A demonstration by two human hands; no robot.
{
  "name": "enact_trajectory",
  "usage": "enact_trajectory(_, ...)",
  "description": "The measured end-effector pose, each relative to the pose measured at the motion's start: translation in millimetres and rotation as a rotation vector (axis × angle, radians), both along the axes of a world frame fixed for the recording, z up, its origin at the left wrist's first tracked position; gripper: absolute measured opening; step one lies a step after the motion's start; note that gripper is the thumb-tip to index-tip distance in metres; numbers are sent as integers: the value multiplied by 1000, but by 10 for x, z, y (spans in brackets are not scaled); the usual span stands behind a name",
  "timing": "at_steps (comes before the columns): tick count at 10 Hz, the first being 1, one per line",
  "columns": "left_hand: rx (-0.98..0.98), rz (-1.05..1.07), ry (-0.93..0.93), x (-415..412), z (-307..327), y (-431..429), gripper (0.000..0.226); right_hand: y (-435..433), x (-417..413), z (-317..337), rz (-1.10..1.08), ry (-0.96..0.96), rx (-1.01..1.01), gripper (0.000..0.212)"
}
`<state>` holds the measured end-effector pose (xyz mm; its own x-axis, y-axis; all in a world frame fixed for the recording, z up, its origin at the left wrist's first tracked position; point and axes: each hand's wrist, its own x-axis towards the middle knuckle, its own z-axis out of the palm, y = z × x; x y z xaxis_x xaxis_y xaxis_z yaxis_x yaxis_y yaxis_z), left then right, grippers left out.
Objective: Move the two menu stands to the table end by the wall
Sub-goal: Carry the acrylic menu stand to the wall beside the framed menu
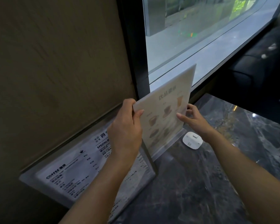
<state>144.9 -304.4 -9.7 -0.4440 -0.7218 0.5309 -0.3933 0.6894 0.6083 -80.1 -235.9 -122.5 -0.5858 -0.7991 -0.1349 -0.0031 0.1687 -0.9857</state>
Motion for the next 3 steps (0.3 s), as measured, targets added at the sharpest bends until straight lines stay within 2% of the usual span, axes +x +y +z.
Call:
enact_trajectory(2,-84,0,-23,-8,10,11,21,32,23,91,0,57,1,68)
enact_trajectory(3,-131,2,-25,-8,41,32,23,86,26,205,-43,189,52,73)
